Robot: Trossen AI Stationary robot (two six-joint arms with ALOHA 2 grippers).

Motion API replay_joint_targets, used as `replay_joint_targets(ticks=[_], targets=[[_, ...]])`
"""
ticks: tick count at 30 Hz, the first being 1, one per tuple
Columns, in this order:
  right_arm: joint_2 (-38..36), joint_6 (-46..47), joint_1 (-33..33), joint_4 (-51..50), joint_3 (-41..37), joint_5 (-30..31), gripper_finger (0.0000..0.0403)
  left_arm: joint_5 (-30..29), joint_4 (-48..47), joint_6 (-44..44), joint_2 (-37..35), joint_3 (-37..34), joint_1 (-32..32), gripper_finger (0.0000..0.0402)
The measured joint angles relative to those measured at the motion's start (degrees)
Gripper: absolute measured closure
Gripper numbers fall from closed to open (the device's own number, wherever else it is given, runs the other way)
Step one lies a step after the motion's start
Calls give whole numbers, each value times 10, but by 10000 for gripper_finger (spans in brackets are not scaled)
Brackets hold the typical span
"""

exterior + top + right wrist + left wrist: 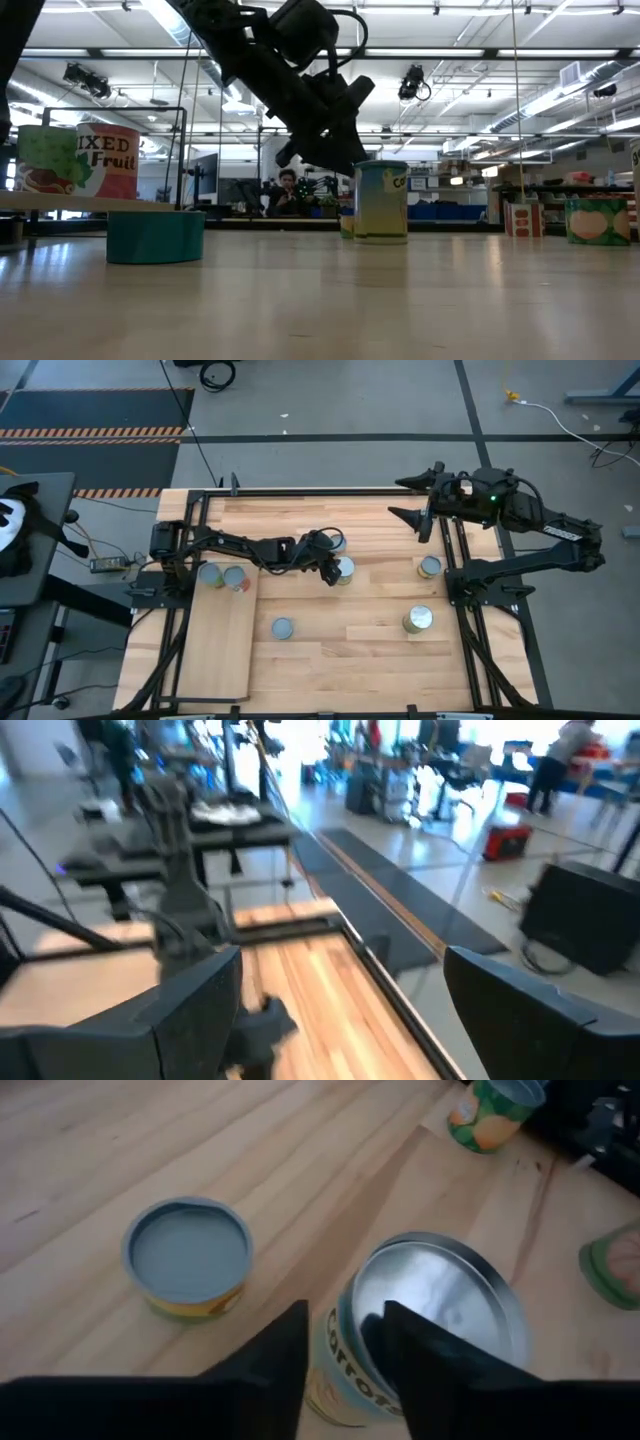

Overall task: Pick and place cans onto a shelf
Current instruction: Put the canned carrots on the shelf

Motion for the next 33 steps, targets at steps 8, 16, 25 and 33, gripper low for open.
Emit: replay_joint_targets(ticks=[8,16,25,33], targets=[[-4,45,0,52,0,50,50,45,-2,63,-9,-1,-16,391],[-9,138,6,13,0,12,50,80,-46,55,-112,-3,-21,397],[12,110,10,11,-1,-52,50,89,-240,-5,-292,-2,-124,400],[57,104,37,54,-1,-76,50,34,-495,-202,-406,-2,-266,401]])
